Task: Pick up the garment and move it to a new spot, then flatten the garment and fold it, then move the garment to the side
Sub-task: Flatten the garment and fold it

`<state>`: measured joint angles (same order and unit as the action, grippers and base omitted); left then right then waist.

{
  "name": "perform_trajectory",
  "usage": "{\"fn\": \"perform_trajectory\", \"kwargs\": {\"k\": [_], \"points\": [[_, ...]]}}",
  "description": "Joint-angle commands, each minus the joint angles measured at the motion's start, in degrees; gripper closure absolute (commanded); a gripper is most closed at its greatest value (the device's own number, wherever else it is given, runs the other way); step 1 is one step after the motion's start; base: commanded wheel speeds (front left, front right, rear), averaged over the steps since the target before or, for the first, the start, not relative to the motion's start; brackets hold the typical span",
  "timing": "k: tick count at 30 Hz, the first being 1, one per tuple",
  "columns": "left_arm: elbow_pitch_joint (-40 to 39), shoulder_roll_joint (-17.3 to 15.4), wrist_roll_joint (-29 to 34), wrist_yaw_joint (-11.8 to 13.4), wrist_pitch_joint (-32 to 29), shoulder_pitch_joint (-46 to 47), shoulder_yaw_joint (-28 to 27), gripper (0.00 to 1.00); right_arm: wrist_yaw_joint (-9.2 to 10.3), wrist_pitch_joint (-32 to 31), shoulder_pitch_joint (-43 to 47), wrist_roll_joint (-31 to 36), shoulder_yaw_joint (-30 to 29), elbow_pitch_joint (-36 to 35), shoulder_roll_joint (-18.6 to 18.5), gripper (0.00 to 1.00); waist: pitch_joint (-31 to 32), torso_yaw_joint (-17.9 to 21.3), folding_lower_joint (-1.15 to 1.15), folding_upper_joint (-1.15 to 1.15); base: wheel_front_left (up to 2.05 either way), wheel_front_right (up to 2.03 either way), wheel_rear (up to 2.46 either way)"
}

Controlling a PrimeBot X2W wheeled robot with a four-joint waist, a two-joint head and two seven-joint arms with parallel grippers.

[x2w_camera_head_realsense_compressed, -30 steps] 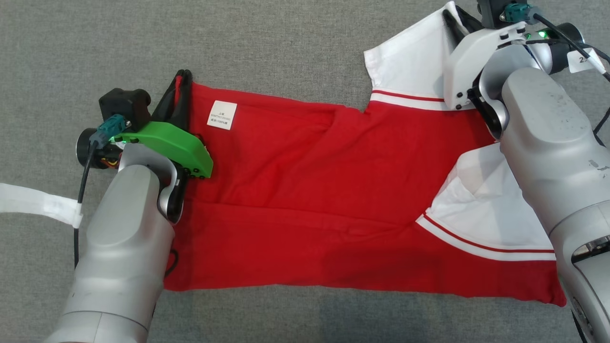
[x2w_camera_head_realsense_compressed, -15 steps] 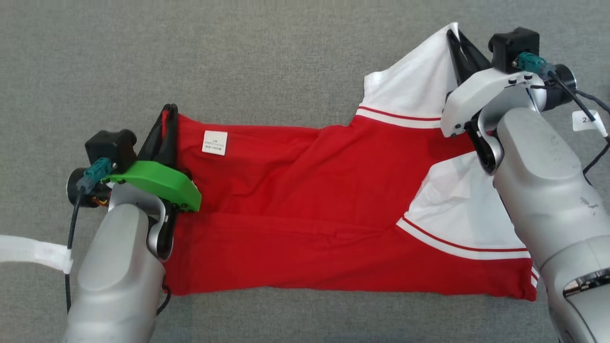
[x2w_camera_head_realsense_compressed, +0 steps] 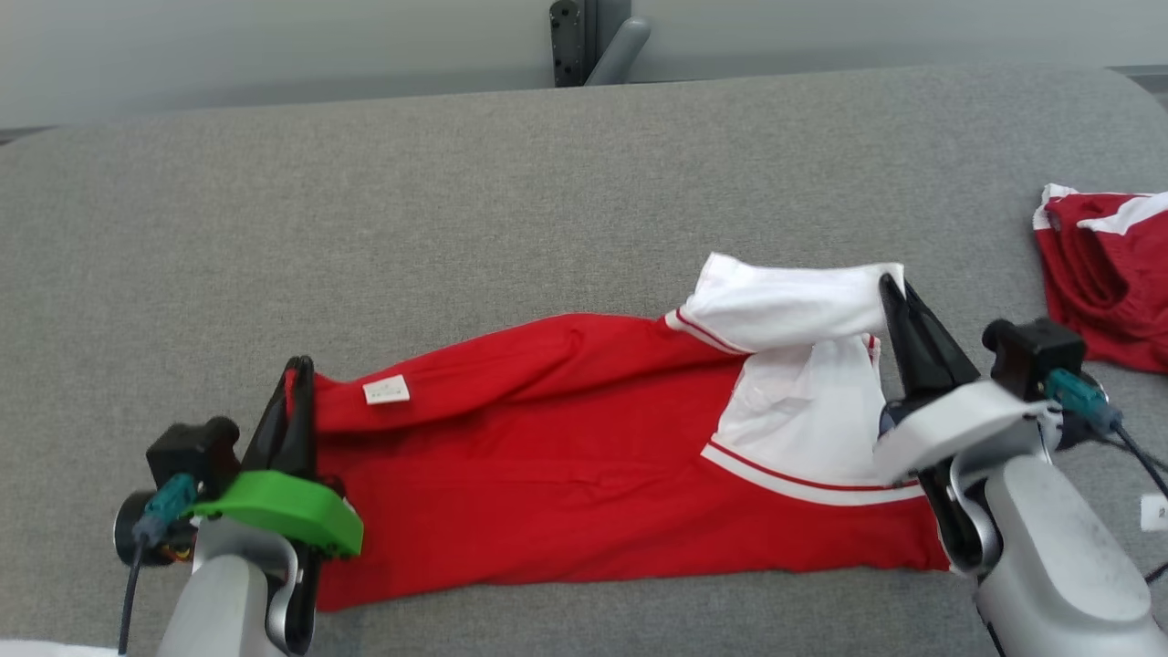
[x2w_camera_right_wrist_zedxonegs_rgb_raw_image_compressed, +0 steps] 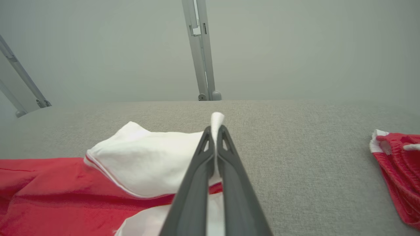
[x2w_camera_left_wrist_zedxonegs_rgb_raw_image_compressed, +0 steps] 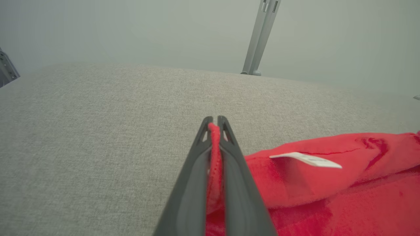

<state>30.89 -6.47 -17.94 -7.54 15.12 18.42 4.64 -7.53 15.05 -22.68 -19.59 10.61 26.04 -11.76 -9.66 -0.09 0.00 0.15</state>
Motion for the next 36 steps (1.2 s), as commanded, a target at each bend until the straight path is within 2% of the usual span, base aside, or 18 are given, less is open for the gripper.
{"fn": "perform_trajectory", "kwargs": {"k": [1,7,11,16,18,19,20,21,27,30,36], "points": [[-0.5,0.2,0.1,0.1,0.0,-2.5,-1.0,1.0,0.09,0.1,2.9,-0.5,-0.6,-1.5,0.3,1.0,2.1,1.9,0.0,-0.15,0.0,0.0,0.0],[-2.3,1.8,1.0,0.1,0.0,-10.1,-5.3,1.0,0.08,0.1,13.6,0.1,-4.7,-7.5,2.8,1.0,3.5,3.0,0.0,-0.15,0.0,0.0,0.0],[-2.9,2.5,1.4,0.1,0.0,-12.6,-7.0,1.0,0.08,0.1,17.2,1.1,-5.3,-9.7,4.0,1.0,4.2,3.3,0.0,-0.15,0.0,0.0,0.0],[-2.0,2.9,2.2,0.1,0.0,-13.9,-7.8,1.0,0.08,0.1,19.1,2.2,-4.7,-8.9,4.1,1.0,4.8,3.6,0.0,-0.15,0.0,0.0,0.0],[-1.2,2.8,2.7,0.1,0.0,-14.1,-8.3,1.0,0.08,0.1,19.9,2.9,-4.5,-6.3,3.9,1.0,4.8,3.7,0.0,-0.15,0.0,0.0,0.0],[-0.9,2.9,3.0,0.1,0.0,-14.0,-8.6,0.95,0.08,0.1,19.6,3.1,-4.9,-5.5,4.0,0.52,4.8,3.7,0.0,-0.15,0.0,0.0,0.0],[-0.7,2.9,3.5,0.1,0.0,-14.0,-9.1,0.5,0.08,0.1,19.4,3.5,-5.1,-4.8,4.1,0.0,4.8,3.6,0.0,-0.15,0.0,0.0,0.0],[-0.9,2.9,4.2,0.1,0.0,-13.9,-9.6,0.0,0.08,0.1,19.3,3.8,-5.4,-4.1,4.1,0.0,4.7,3.6,0.0,-0.15,0.0,0.0,0.0],[-5.9,3.3,8.0,3.5,0.0,-15.4,-14.2,0.0,0.08,0.1,19.1,5.6,-9.5,-6.5,4.6,0.0,4.6,3.1,0.0,-0.15,0.0,0.0,0.0],[-8.3,3.4,9.3,4.1,0.0,-16.6,-14.7,0.0,0.08,0.1,18.8,6.8,-10.6,-6.3,4.8,0.0,4.7,2.4,0.0,-0.15,0.0,0.0,0.0],[-8.4,3.5,8.5,4.9,0.0,-18.0,-12.7,0.0,0.08,0.1,16.4,8.3,-8.7,-0.2,4.6,0.0,4.7,0.1,0.0,-0.15,0.0,0.0,0.0]]}}
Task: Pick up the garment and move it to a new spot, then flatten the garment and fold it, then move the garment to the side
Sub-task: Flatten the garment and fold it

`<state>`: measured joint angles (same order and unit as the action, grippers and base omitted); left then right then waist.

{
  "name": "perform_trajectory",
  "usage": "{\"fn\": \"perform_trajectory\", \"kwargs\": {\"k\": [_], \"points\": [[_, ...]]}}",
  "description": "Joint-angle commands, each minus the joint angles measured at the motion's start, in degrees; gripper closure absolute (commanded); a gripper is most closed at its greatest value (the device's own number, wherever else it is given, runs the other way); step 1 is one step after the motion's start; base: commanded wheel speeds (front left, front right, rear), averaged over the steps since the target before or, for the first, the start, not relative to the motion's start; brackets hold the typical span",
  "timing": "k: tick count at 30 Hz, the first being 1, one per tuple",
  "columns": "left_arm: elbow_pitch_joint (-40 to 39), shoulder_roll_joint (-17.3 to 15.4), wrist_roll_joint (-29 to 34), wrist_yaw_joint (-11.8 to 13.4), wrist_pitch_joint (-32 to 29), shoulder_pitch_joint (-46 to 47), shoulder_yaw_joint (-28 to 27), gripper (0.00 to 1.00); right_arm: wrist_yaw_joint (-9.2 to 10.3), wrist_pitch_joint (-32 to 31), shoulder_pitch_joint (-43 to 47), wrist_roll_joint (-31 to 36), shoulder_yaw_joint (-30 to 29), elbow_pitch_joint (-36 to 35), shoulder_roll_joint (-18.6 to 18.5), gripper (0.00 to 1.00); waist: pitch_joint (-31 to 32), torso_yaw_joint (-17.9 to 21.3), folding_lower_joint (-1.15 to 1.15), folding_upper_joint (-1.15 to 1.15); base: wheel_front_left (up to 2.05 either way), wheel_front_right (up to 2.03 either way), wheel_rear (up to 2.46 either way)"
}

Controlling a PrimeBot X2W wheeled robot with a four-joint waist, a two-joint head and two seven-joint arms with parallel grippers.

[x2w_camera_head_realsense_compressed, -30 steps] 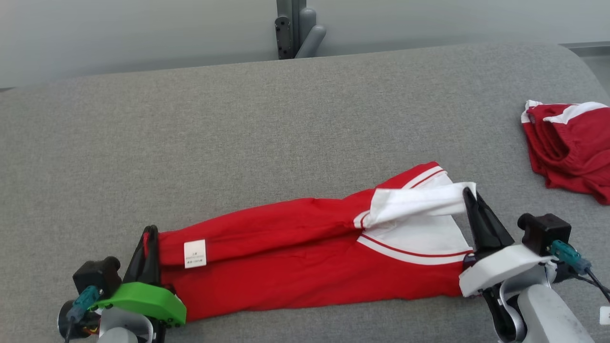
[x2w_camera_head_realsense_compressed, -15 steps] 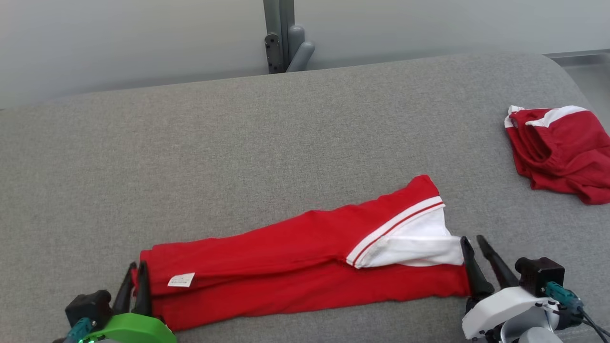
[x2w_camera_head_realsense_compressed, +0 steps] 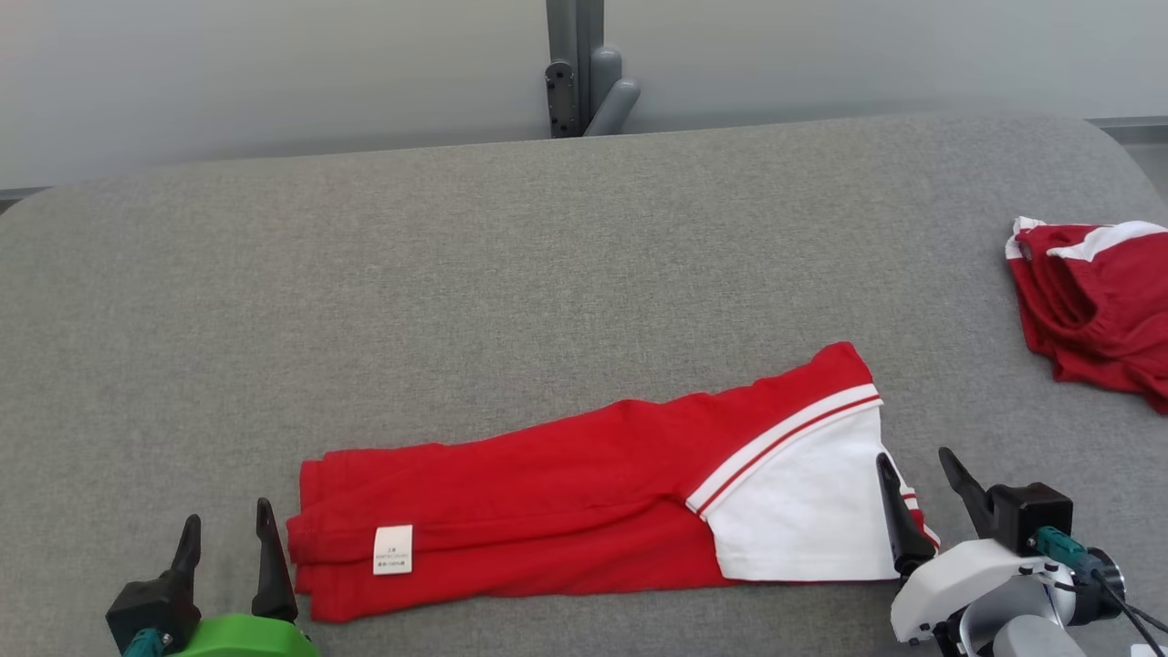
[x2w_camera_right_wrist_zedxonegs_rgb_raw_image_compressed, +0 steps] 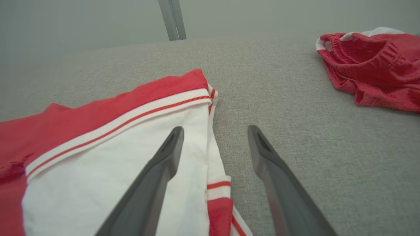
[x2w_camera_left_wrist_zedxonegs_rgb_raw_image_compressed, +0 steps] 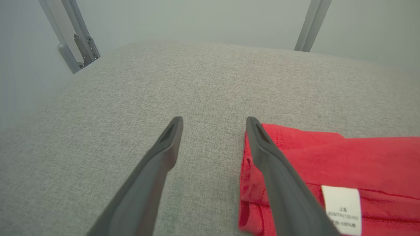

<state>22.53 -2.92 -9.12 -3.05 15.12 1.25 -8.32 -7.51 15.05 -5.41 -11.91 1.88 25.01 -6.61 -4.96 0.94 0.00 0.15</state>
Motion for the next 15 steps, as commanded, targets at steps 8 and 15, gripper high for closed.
{"fn": "perform_trajectory", "kwargs": {"k": [8,15], "points": [[-0.3,-0.1,-1.2,1.1,0.0,-1.0,3.2,0.0,0.05,-1.4,-6.3,0.4,1.5,12.9,-0.9,0.0,-1.2,-4.3,0.0,-0.15,0.0,0.0,0.0],[0.2,-0.1,-1.3,0.8,0.0,-0.3,2.8,0.0,0.06,-2.7,-10.7,-0.8,3.0,21.3,-1.5,0.0,-2.3,-5.2,0.0,-0.15,0.0,0.0,0.0]]}}
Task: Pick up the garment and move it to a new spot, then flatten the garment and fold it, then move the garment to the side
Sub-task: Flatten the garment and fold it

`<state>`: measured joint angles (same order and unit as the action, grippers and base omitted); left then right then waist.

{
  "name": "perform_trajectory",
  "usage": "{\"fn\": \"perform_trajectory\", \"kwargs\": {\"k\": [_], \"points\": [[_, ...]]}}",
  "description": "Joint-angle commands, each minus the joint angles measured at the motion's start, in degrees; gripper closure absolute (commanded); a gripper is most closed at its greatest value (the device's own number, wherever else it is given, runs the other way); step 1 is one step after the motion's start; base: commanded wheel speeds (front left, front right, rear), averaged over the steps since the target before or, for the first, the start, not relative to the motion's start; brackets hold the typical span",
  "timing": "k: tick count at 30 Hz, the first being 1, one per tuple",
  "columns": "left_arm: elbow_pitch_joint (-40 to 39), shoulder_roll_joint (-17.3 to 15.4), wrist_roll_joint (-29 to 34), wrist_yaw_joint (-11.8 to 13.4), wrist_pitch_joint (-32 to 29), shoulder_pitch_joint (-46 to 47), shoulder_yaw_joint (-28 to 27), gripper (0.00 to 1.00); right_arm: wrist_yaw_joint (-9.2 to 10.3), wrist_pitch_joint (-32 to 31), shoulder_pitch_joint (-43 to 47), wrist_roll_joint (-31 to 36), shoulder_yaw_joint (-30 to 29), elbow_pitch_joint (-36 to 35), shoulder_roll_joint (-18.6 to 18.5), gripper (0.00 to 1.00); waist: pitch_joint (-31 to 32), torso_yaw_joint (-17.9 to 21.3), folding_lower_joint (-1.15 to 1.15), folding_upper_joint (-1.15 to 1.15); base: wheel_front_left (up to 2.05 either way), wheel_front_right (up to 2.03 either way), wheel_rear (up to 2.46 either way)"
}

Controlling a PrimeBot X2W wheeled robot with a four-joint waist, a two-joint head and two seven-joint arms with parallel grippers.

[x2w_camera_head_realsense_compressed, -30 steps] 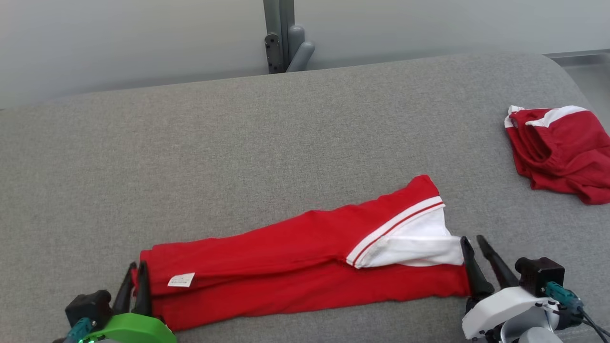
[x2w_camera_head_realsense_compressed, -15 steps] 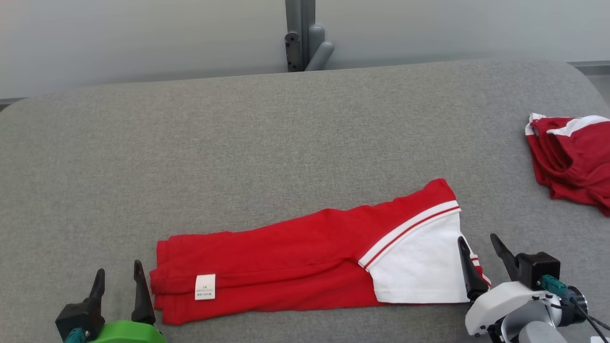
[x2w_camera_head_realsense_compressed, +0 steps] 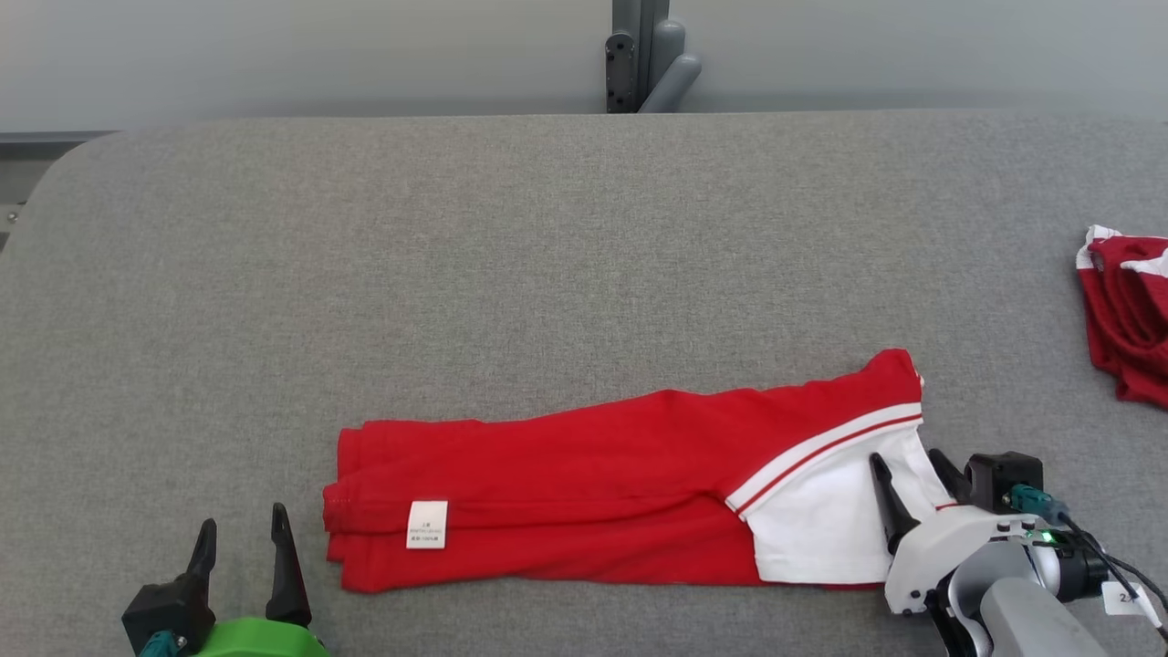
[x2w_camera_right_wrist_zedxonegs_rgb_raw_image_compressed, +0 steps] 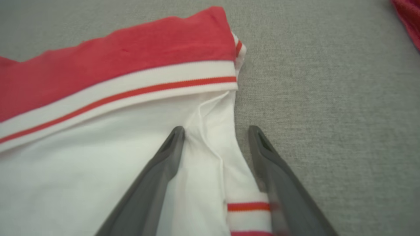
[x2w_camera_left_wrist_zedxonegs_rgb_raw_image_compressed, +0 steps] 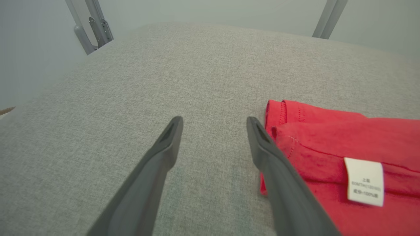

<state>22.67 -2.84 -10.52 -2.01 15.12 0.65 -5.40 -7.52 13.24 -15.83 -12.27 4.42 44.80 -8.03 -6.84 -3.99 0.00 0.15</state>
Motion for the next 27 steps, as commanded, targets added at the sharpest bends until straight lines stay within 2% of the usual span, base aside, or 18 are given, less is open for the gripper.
{"fn": "perform_trajectory", "kwargs": {"k": [1,2,3,4,5,6,9,13,16,19,22,24,27], "points": [[0.0,-0.2,0.2,-0.3,0.0,0.5,0.0,0.0,0.08,-1.4,-0.7,-0.9,1.0,2.8,0.2,0.0,-0.6,-0.3,0.0,-0.15,0.0,0.0,0.0],[0.0,-0.2,0.3,-0.3,0.0,0.7,0.0,0.0,0.07,-1.7,-1.1,-1.6,1.8,4.0,0.5,0.01,-0.7,-0.3,0.0,-0.15,0.0,0.0,0.0],[0.0,-0.2,0.4,-0.4,0.0,0.9,0.1,0.0,0.06,-2.2,-1.4,-2.4,2.7,4.9,0.8,0.54,-0.8,-0.4,0.0,-0.15,0.0,0.0,0.0],[0.0,-0.2,0.6,-0.4,0.0,1.0,0.2,0.0,0.05,-2.2,-1.8,-3.4,3.5,5.8,1.0,0.81,-1.0,-0.4,0.0,-0.15,0.0,0.0,0.0],[-0.1,-0.2,0.7,-0.5,0.0,1.2,0.2,0.0,0.04,-2.0,-2.1,-4.0,4.0,6.3,0.9,0.81,-1.1,-0.4,0.0,-0.15,0.0,0.0,0.0],[-0.1,-0.2,0.9,-0.6,0.0,1.4,0.4,0.0,0.05,-1.7,-2.5,-4.5,4.4,6.8,0.5,1.0,-1.2,-0.4,0.0,-0.15,0.0,0.0,0.0],[-0.1,-0.2,1.2,-0.8,0.0,1.5,0.5,0.0,0.14,-0.4,-3.0,-5.5,3.3,7.4,-1.0,1.0,-1.3,-0.3,0.0,-0.15,0.0,0.0,0.0],[-0.2,-0.2,1.2,-1.0,0.0,1.3,0.8,0.0,0.45,1.5,-4.5,-5.5,-2.7,8.0,-3.8,1.0,-1.3,0.1,0.0,-0.15,0.0,0.0,0.0],[-0.3,-0.2,0.7,-0.9,0.0,1.2,1.2,0.0,0.1,1.9,-4.9,-3.3,-9.2,5.0,-3.9,1.0,-1.4,0.5,0.0,-0.15,0.0,0.0,0.0],[0.1,-0.2,0.0,-0.7,0.0,1.5,2.2,0.0,0.08,1.9,-2.2,0.7,-14.1,-0.8,-1.7,1.0,-1.5,0.9,0.0,-0.15,0.0,0.0,0.0],[0.3,-0.2,-0.6,-0.6,0.0,1.5,2.7,0.0,0.07,2.0,-0.7,0.8,-12.1,-5.7,0.5,1.0,-1.4,1.5,0.0,-0.15,0.0,0.0,0.0],[0.5,-0.2,-0.7,-0.6,0.0,1.2,3.0,0.0,0.04,2.0,0.6,-0.9,-7.2,-8.4,1.8,1.0,-1.2,1.9,0.0,-0.15,0.0,0.0,0.0],[0.7,-0.2,-1.0,-0.5,0.0,1.2,3.6,0.0,0.04,1.6,2.2,-5.4,2.0,-12.4,1.7,1.0,-0.9,2.5,0.0,-0.15,0.0,0.0,0.0]]}}
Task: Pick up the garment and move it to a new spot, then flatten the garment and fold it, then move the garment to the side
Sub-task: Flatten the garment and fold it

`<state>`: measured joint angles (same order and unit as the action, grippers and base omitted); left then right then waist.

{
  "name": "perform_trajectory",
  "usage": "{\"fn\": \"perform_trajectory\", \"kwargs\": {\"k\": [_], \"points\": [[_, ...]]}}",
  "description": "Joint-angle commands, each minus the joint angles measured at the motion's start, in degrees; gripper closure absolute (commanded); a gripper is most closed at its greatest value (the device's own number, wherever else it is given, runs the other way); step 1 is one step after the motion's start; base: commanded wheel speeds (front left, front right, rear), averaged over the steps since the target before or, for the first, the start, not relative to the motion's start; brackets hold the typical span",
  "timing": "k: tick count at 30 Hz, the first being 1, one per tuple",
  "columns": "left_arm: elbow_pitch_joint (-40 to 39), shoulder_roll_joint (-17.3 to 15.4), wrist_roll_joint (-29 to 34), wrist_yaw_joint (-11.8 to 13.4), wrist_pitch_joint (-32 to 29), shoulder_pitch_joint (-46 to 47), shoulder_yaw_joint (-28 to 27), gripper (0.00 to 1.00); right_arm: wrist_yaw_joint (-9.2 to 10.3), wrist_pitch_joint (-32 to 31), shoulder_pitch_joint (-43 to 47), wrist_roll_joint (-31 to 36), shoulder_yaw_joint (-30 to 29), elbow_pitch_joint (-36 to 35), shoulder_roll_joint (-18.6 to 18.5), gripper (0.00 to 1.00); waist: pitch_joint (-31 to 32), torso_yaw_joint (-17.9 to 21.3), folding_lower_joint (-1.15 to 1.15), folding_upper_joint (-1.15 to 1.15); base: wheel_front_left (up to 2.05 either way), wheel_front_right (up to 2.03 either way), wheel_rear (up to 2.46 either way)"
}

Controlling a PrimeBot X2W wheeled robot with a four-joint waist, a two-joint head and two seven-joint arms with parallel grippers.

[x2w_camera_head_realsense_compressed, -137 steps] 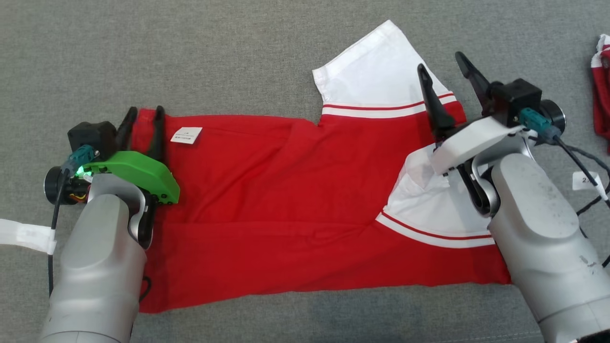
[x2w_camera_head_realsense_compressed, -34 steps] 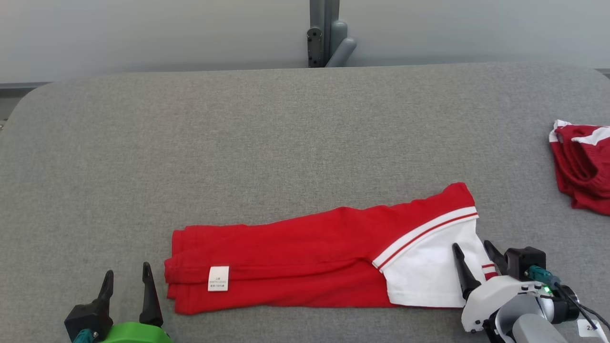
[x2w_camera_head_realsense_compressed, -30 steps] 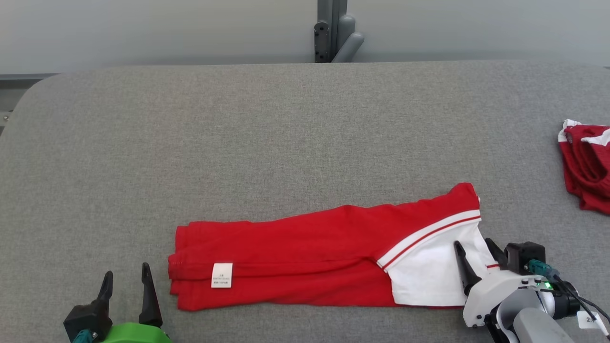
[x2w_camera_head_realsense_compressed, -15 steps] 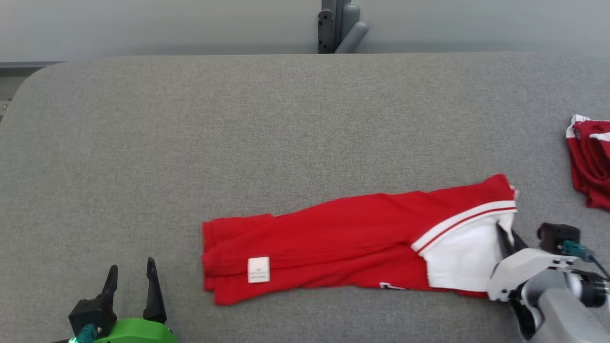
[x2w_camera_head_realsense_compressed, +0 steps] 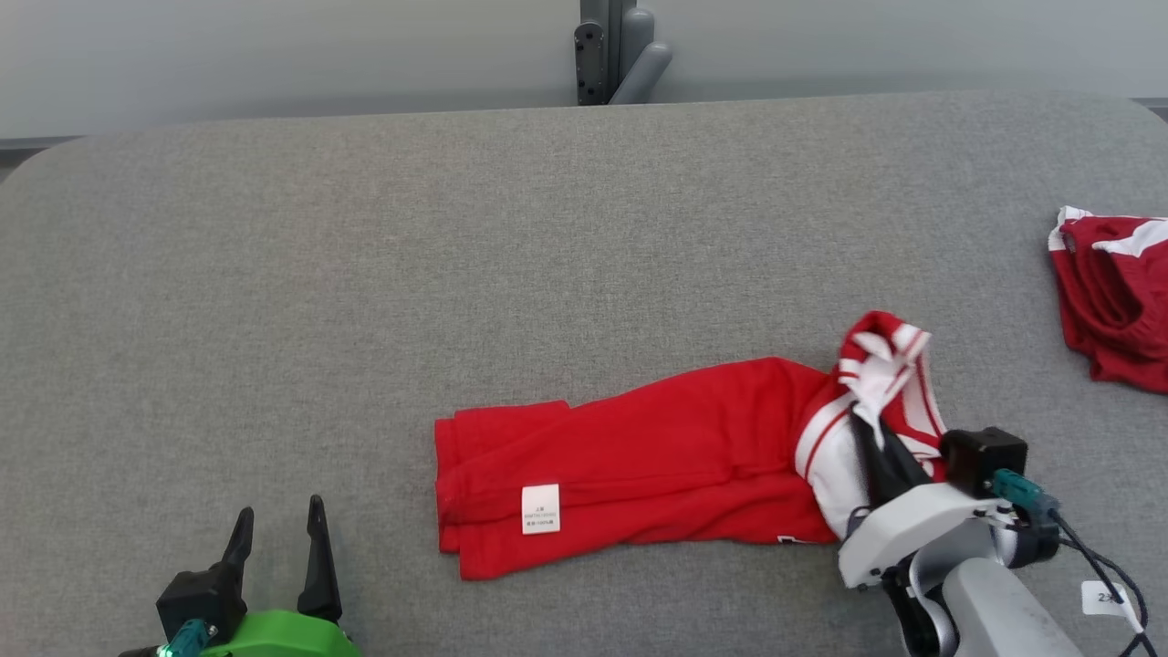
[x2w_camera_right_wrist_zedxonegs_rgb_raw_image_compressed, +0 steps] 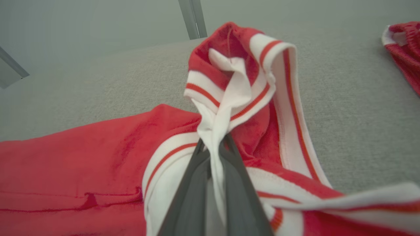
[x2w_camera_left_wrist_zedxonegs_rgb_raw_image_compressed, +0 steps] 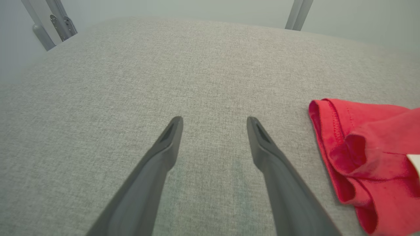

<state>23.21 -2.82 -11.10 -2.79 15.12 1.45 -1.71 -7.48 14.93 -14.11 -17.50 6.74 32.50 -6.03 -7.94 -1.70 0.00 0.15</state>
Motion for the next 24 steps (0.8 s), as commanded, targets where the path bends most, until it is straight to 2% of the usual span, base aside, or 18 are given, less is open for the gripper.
{"fn": "perform_trajectory", "kwargs": {"k": [1,6,10,15,23,24], "points": [[0.2,-0.2,-0.6,0.3,0.0,0.5,0.2,0.0,0.0,-0.4,0.7,-1.7,2.6,-1.7,-0.8,1.0,0.3,0.4,0.0,-0.15,0.0,0.0,0.0],[0.2,-0.2,-0.9,0.2,0.0,1.2,1.9,0.0,0.0,-4.0,0.7,-8.7,13.3,-8.1,-1.7,1.0,0.7,-0.1,0.0,-0.15,0.0,0.0,0.0],[0.5,-0.2,-1.1,0.1,0.0,2.1,4.3,0.0,0.0,-6.2,-0.9,-10.8,20.4,-9.8,-0.9,1.0,0.4,-2.3,0.0,-0.15,0.0,0.0,0.0],[0.9,-0.2,-1.6,-0.2,0.0,2.5,6.8,0.0,0.0,-7.7,-4.1,-11.7,27.9,-7.8,1.0,1.0,-0.2,-6.1,0.0,-0.15,0.0,0.0,0.0],[1.6,-0.2,-2.2,0.3,0.0,2.3,8.2,0.0,0.0,-5.0,-10.3,-13.0,34.9,-1.0,2.8,1.0,-0.7,-10.5,0.0,-0.15,0.0,0.0,0.0],[1.7,-0.2,-2.3,0.3,0.0,2.2,8.1,0.0,0.0,-4.4,-11.1,-13.5,35.5,-0.3,2.9,0.52,-0.8,-10.7,0.0,-0.15,0.0,0.0,0.0]]}}
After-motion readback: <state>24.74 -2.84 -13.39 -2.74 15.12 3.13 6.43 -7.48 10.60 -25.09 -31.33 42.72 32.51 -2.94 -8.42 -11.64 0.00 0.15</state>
